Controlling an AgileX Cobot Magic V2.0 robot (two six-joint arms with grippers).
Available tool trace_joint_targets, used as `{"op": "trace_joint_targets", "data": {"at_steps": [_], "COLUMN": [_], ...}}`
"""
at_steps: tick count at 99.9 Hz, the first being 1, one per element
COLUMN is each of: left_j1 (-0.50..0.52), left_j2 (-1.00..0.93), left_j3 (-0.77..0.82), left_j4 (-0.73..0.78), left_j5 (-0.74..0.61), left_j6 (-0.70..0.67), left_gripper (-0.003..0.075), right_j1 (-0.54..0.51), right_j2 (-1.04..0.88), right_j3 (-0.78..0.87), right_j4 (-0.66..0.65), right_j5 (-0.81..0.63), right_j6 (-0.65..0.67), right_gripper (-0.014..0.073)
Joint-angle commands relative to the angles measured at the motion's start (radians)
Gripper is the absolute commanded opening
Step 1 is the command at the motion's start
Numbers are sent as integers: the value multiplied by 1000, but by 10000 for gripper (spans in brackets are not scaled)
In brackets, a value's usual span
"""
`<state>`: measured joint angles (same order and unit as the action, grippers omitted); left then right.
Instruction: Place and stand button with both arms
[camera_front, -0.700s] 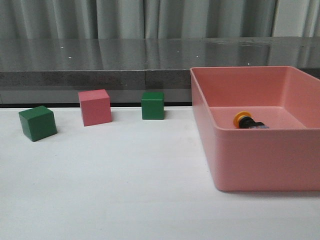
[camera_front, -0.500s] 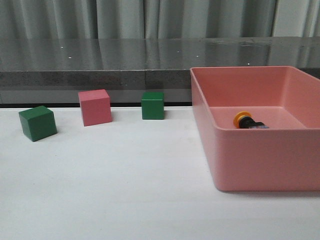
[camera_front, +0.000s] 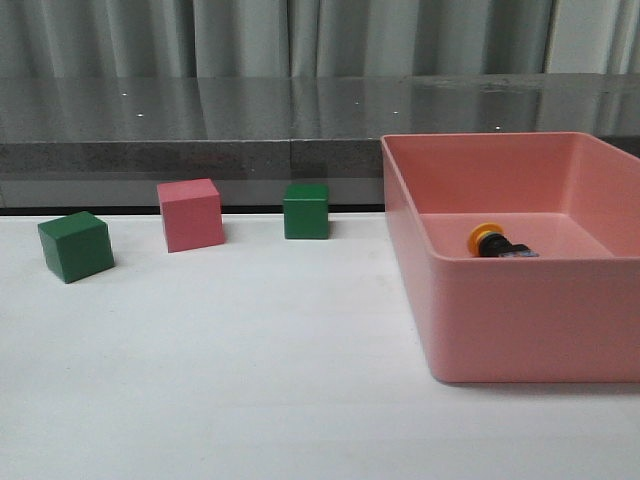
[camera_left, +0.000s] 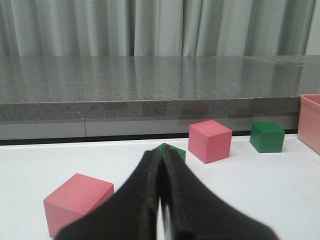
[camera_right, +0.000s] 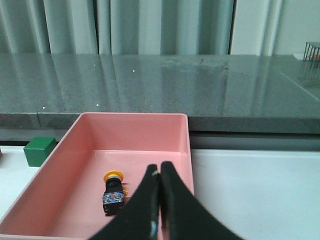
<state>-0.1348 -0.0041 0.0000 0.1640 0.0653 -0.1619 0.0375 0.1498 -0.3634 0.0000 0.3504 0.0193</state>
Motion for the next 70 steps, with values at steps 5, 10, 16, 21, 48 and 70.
{"op": "trace_joint_targets", "data": {"at_steps": [5,10,16,21,48,70], "left_j1": [2,2,2,2,2,2], "left_j2": [-29,-29,-29,-29,-29,-29], "left_j3": [45,45,45,45,45,45], "left_j4": [-9,-9,-9,-9,-9,-9], "left_j5": [-77,-77,-77,-77,-77,-77], "left_j6": [1,1,1,1,1,1], "left_gripper": [-20,-20,-20,-20,-20,-20], "right_j1": [0,0,0,0,67,148], "right_j2": [199,275,372,444,819,1082], "right_j3": [-183,-234,-296,-341,-543,-621], "right_j4": [0,0,16,44,148,144], "right_j5": [9,9,10,24,79,-60], "right_j6": [1,1,1,1,-19,-19], "right_gripper": [-69,-69,-69,-69,-69,-69]}}
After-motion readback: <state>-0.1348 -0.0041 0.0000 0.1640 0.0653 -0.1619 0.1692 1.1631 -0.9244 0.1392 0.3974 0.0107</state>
